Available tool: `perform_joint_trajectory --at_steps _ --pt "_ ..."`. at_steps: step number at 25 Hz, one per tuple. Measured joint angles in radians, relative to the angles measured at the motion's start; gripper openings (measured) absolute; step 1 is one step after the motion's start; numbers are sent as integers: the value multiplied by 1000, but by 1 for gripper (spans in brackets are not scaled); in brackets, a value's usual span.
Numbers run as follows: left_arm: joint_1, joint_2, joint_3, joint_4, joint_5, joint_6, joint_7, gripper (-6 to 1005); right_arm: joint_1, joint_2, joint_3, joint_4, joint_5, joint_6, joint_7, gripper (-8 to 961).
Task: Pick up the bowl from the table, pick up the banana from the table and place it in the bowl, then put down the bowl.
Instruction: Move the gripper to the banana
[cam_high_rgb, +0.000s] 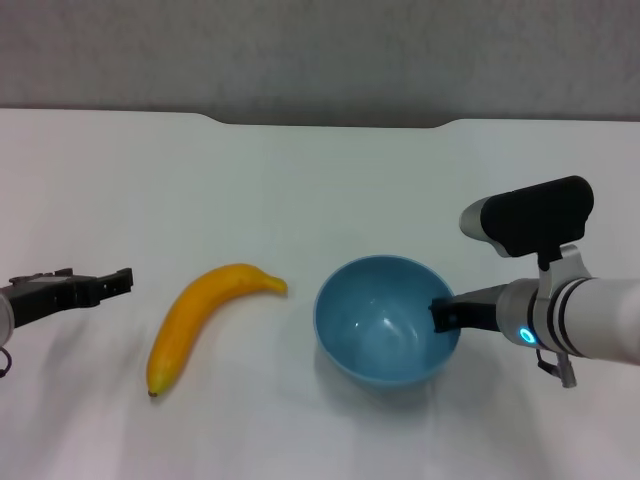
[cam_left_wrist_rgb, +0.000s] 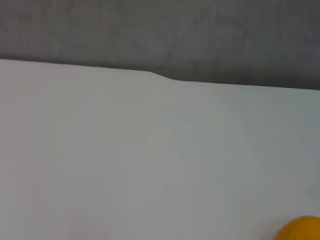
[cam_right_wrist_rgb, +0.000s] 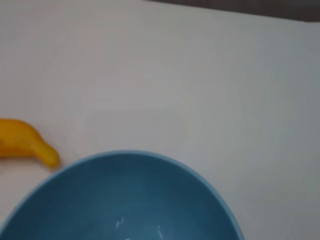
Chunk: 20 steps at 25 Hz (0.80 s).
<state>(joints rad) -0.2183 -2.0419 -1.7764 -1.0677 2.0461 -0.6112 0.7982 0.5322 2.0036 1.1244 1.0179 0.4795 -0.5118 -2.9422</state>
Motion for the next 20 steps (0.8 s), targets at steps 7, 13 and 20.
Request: perform_joint_trajectory --at_steps 7,13,20 --pt "23 -1 49 -22 -114 7 103 905 -54 -3 22 85 -43 6 0 54" --pt "59 -2 118 -39 -300 15 339 904 -117 -3 45 179 -111 22 0 36" --pt "27 -3 151 73 -476 32 545 904 -168 -4 45 264 -163 45 0 36"
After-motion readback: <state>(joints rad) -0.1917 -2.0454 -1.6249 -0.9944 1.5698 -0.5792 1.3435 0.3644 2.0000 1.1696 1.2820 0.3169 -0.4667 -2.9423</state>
